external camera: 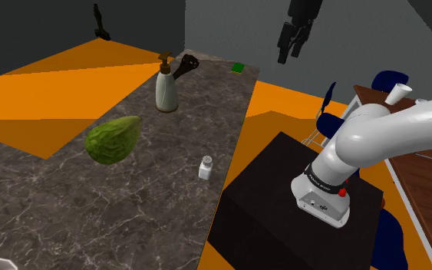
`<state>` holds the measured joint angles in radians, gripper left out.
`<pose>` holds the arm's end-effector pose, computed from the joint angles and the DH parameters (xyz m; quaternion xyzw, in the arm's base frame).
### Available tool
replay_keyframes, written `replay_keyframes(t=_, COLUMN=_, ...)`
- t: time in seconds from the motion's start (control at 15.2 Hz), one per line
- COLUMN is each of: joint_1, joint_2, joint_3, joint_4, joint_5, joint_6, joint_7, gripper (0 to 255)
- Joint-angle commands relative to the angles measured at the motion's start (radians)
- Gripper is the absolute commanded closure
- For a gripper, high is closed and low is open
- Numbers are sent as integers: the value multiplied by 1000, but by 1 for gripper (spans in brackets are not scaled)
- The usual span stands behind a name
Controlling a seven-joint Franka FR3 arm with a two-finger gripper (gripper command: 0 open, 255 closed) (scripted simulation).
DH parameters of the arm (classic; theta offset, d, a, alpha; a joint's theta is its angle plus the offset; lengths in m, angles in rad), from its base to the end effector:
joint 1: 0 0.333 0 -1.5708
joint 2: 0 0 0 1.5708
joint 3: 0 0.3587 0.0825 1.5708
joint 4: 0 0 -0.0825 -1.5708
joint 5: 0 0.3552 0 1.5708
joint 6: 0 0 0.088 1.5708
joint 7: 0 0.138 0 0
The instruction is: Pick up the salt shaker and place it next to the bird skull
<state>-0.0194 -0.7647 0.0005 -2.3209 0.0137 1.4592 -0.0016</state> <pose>0.2394 -0.0025 0.5908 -0.9988 0.0083 0.0484 0.0072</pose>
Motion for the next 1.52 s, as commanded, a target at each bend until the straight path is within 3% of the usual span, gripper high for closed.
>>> replay_keyframes(t=0.0, joint_1=0, joint_2=0, joint_3=0, joint_4=0, joint_5=0, joint_6=0, joint_7=0, gripper=0)
replay_keyframes(t=0.73, joint_1=72, joint_2=24, joint_3=208, joint_4=-230, joint_5=149, joint_6=297, joint_7=219, gripper=0)
replay_keyframes(t=1.45, joint_1=120, joint_2=273, joint_3=452, joint_4=-290, joint_5=246, joint_6=656, joint_7=447, gripper=0)
